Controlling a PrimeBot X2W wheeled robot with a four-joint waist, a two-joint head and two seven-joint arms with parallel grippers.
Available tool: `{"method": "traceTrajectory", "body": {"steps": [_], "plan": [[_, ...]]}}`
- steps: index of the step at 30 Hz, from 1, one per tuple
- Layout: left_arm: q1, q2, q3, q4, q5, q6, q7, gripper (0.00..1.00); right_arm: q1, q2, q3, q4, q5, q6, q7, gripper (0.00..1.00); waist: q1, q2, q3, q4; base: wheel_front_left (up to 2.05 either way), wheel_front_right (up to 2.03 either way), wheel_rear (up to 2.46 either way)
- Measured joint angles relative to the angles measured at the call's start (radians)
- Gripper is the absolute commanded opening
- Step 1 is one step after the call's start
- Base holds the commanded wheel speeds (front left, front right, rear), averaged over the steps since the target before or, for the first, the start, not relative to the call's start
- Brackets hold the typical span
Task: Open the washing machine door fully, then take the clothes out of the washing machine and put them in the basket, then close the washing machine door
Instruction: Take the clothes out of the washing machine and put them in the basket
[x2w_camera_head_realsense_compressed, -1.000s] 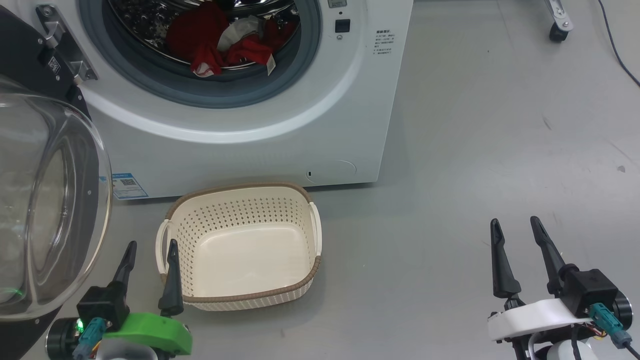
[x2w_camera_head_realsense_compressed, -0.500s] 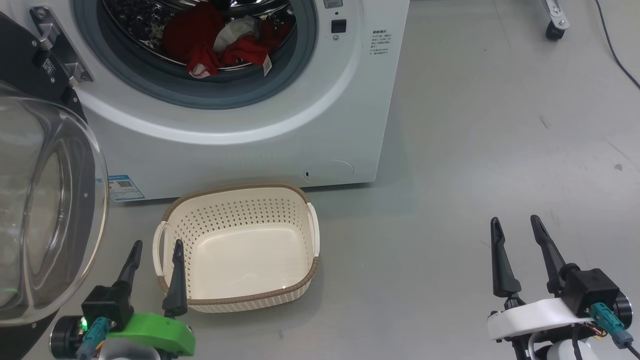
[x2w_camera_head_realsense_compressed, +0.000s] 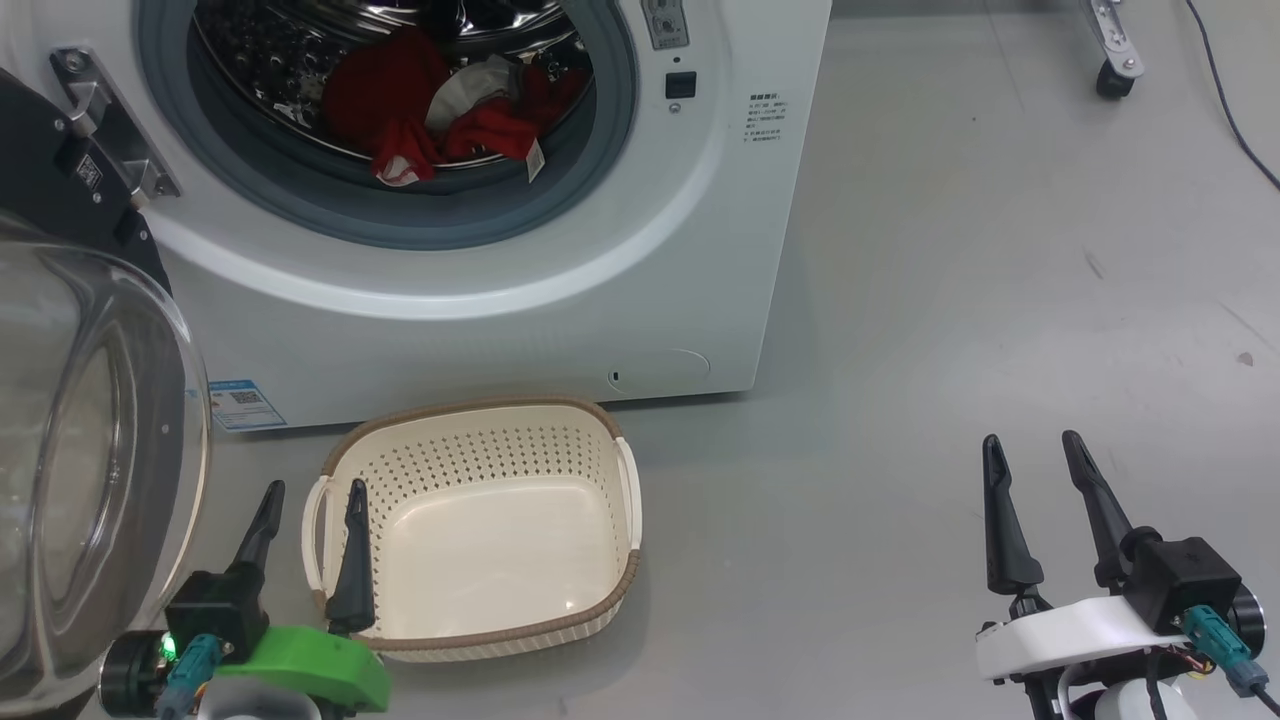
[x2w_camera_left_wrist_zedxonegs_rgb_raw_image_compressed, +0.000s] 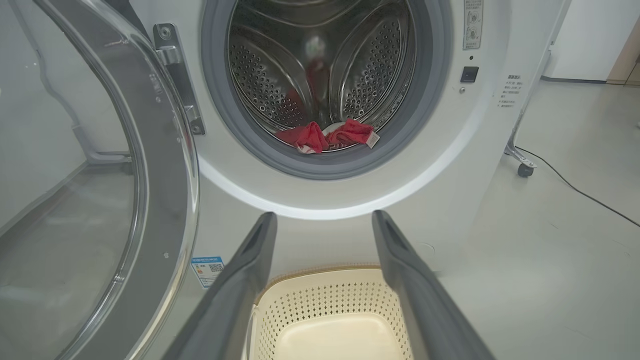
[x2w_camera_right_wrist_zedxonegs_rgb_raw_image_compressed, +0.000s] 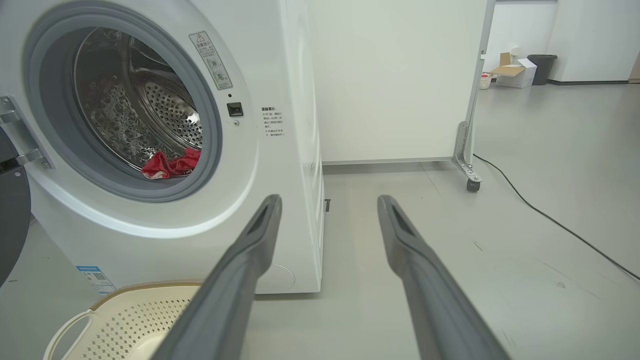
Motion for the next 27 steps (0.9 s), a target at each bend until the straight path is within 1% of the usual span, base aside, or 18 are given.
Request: {"method": "traceTrajectory", "body": {"steps": [5,13,27], "plan": [[-0.005,0.001,-0.002,-0.005,0.028,0.004,0.0,1.0,0.0,0.0,-0.002,0.005,0.0,0.001,0.0,1.0,0.0,0.0,-0.007,0.003,1.01,-1.01,0.0],[-0.007,0.0,-0.003,-0.004,0.028,0.004,0.0,1.0,0.001,0.0,-0.002,0.008,0.0,0.002,0.0,1.0,0.0,0.0,-0.02,0.008,0.75,-0.75,0.0],[-0.006,-0.001,-0.005,0.001,0.027,0.0,0.0,1.0,0.002,0.0,-0.001,0.008,0.0,0.002,0.0,1.0,0.0,0.0,-0.016,0.009,0.32,-0.32,0.0]]}}
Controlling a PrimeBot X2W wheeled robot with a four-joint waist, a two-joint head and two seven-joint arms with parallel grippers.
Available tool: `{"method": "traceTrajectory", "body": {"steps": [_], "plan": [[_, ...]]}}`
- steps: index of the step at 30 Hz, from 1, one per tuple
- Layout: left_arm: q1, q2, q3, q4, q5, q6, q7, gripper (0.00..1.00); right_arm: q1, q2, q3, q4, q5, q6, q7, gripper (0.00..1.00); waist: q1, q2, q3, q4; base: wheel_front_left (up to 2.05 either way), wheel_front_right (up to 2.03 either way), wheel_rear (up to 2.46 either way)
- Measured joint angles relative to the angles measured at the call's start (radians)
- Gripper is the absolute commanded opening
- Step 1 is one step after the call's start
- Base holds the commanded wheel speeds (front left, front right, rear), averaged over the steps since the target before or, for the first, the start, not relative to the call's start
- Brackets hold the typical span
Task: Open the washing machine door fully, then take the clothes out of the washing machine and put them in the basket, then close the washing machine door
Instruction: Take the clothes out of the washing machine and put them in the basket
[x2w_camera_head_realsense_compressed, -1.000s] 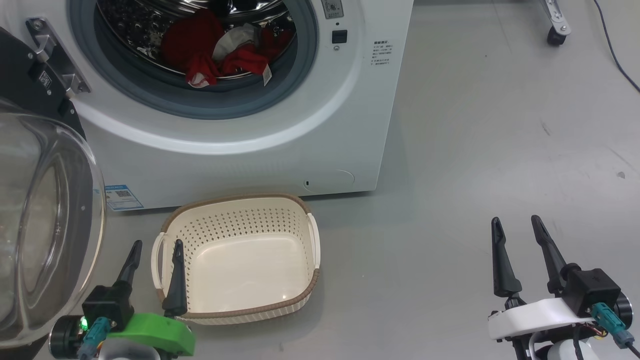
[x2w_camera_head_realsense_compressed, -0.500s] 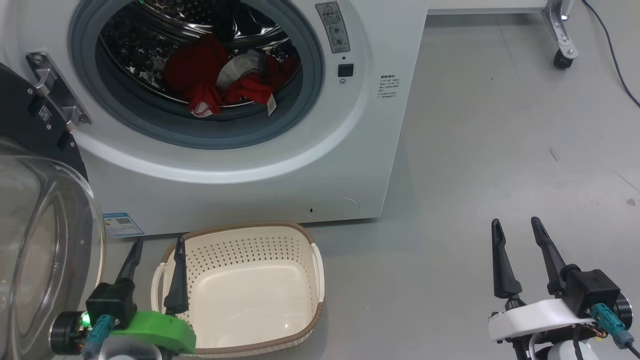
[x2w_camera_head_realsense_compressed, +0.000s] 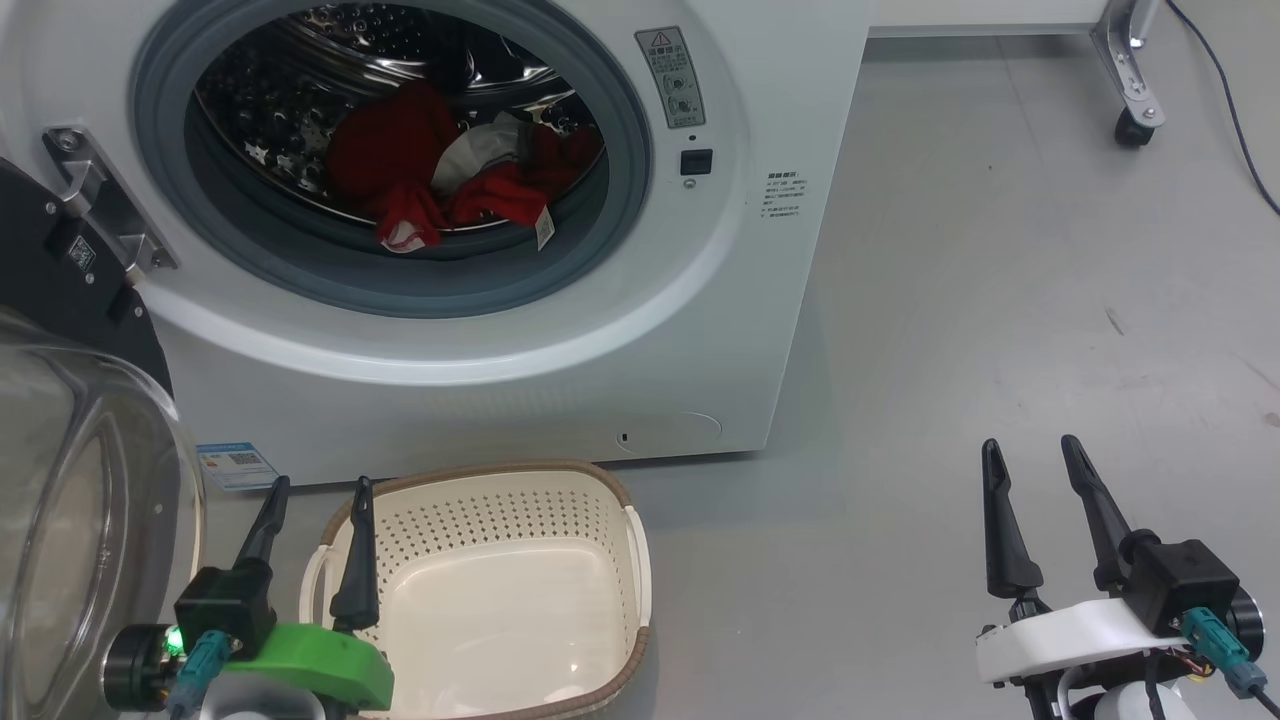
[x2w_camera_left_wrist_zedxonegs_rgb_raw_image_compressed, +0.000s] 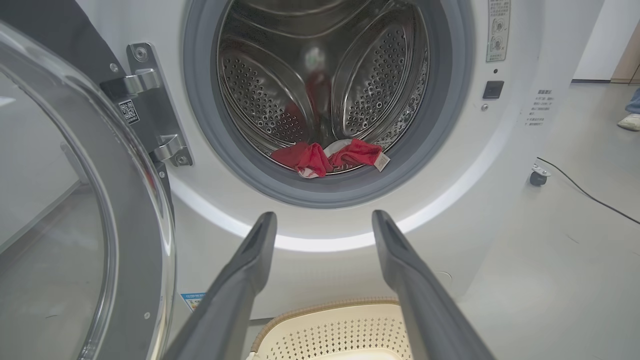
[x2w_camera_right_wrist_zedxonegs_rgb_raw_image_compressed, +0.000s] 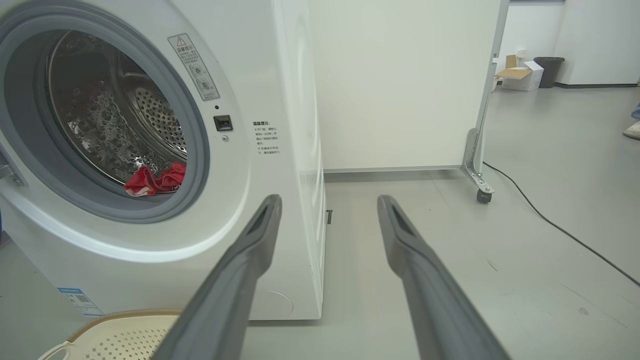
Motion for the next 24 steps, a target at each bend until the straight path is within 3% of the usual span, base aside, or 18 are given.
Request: {"method": "traceTrajectory", "body": {"steps": [24], "plan": [[-0.028,-0.007,-0.01,0.022,-0.039,-0.019,0.001,1.0,-0.001,0.0,0.007,-0.007,0.0,0.0,0.0,1.0,0.0,0.0,0.031,0.003,0.0,0.0,0.0]]}}
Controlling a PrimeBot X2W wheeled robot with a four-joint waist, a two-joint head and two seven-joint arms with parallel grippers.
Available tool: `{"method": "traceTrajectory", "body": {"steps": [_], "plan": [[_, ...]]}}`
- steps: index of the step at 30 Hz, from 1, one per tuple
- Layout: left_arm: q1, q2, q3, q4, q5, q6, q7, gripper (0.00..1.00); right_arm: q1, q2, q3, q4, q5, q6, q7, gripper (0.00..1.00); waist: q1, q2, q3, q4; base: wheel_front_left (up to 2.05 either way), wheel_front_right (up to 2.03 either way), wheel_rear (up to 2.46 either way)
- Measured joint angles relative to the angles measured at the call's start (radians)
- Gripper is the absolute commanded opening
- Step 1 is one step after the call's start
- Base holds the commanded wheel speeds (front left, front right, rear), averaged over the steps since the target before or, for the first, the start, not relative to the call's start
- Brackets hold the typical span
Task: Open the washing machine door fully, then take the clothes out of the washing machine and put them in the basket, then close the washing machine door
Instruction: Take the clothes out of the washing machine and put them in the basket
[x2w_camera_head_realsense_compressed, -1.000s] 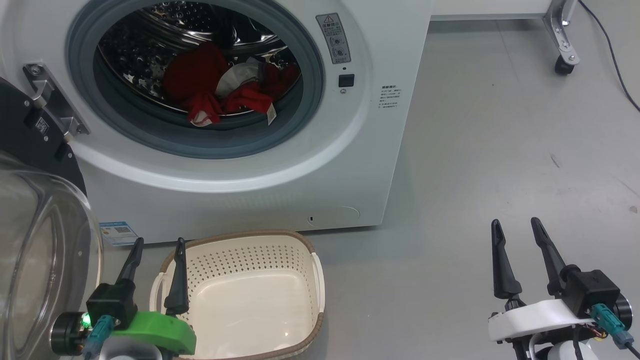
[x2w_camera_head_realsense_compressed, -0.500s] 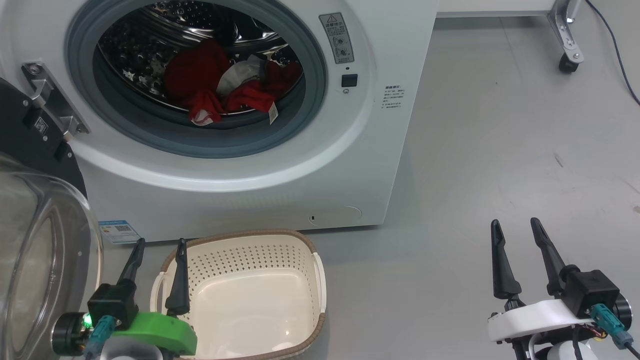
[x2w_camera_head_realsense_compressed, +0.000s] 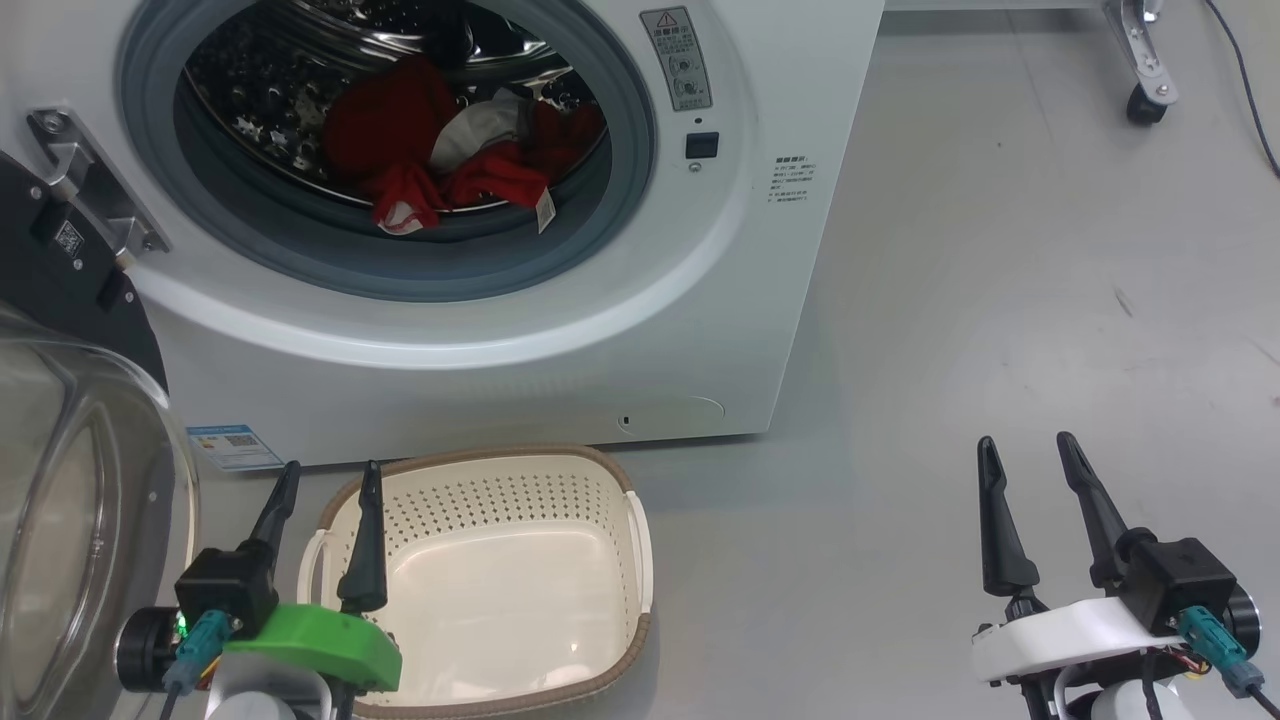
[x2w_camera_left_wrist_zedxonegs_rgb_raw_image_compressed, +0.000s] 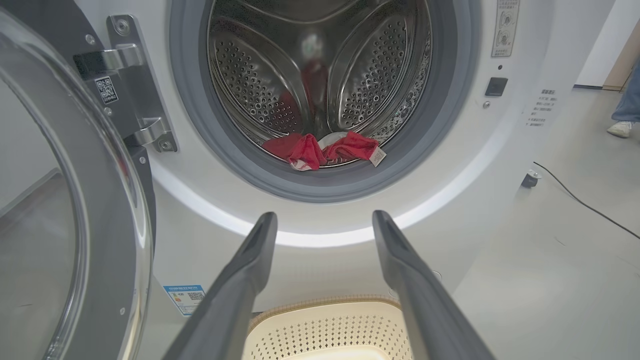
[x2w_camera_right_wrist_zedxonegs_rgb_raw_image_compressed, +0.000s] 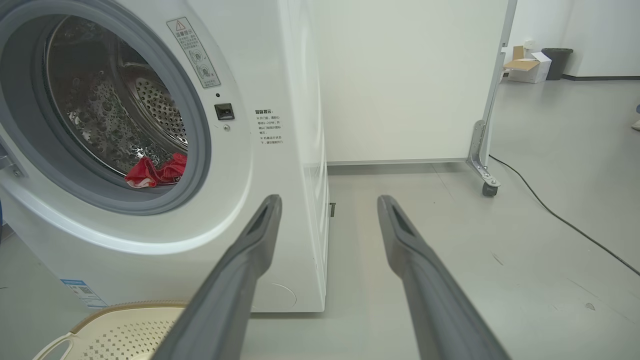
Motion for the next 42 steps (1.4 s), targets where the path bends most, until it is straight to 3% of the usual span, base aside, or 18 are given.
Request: {"method": "traceTrajectory", "body": {"steps": [16,24,42], "plan": [[-0.218,-0.015,-0.029,0.112,-0.061,-0.053,0.109,1.0,-0.052,-0.001,0.046,-0.025,-0.028,0.016,0.0,1.0,0.0,0.0,0.126,-0.022,0.0,0.0,0.0],[-0.401,-0.012,-0.032,0.179,-0.087,-0.078,0.214,1.0,-0.112,-0.001,0.074,-0.039,-0.01,0.016,0.0,1.0,0.0001,0.0,0.225,-0.053,0.0,0.0,0.0],[-0.804,0.12,0.018,0.303,-0.172,-0.101,0.559,1.0,-0.236,-0.004,0.167,-0.049,0.089,-0.004,0.0,1.0,0.0001,0.0,0.414,-0.184,0.0,0.0,0.0]]}}
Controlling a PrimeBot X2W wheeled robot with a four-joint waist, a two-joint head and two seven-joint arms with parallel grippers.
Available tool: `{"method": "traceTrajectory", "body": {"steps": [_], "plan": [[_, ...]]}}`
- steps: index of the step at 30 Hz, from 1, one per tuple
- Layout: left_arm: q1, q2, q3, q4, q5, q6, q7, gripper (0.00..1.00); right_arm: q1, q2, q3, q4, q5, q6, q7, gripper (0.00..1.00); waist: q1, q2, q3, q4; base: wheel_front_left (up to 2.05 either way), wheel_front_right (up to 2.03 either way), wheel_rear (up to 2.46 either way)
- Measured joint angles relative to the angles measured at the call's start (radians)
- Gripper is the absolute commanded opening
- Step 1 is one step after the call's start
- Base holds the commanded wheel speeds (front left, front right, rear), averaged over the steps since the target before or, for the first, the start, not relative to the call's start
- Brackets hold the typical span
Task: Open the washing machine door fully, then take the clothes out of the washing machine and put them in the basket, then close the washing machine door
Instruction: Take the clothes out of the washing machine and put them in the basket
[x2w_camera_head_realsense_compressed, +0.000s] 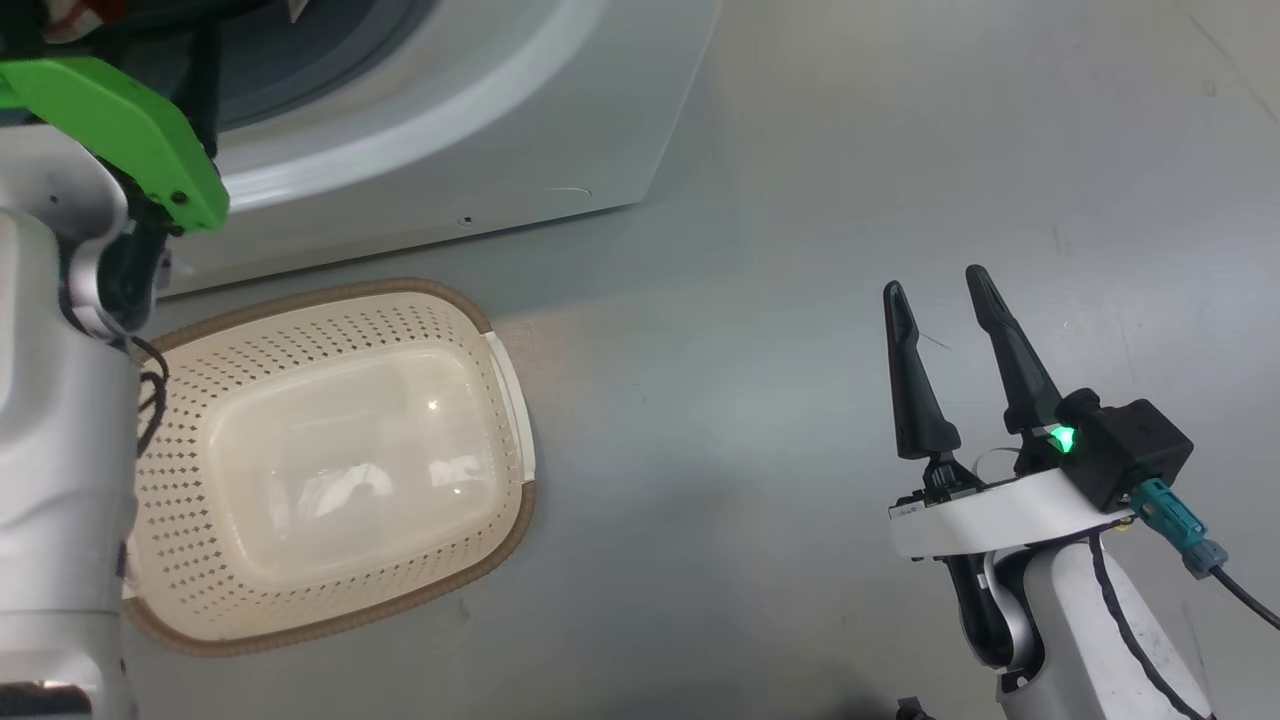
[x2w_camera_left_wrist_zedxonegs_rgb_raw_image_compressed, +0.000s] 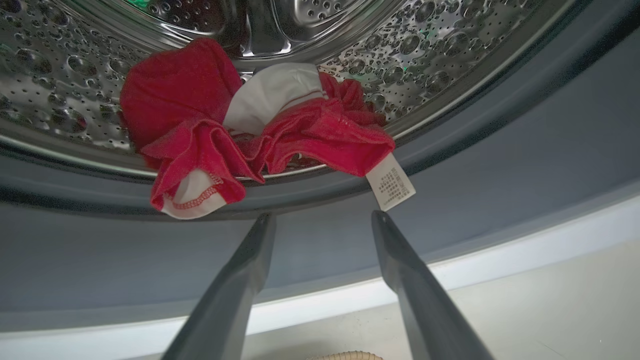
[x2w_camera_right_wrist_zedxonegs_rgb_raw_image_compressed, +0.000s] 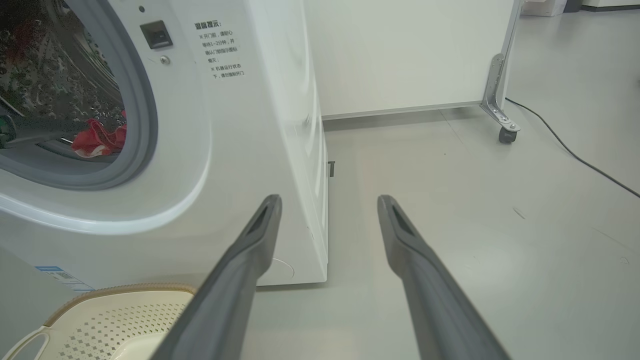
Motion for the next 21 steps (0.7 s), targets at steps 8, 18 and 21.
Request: {"method": "traceTrajectory", "body": {"steps": [8,18,21], "plan": [[-0.159,0.044,0.005,0.006,-0.023,-0.003,0.127,1.0,-0.031,0.0,0.034,-0.003,0.039,-0.018,0.0,1.0,0.0,0.0,0.059,-0.049,0.0,0.0,0.0],[-0.315,0.136,0.032,0.017,-0.023,-0.003,0.259,1.0,-0.084,0.0,0.089,-0.01,0.092,-0.039,0.0,1.0,0.0,0.0,0.127,-0.109,0.0,0.0,0.0],[-0.343,0.154,0.046,0.035,-0.029,0.001,0.295,1.0,-0.095,-0.001,0.1,-0.011,0.109,-0.044,0.0,1.0,0.0,0.0,0.144,-0.127,0.0,0.0,0.0]]}}
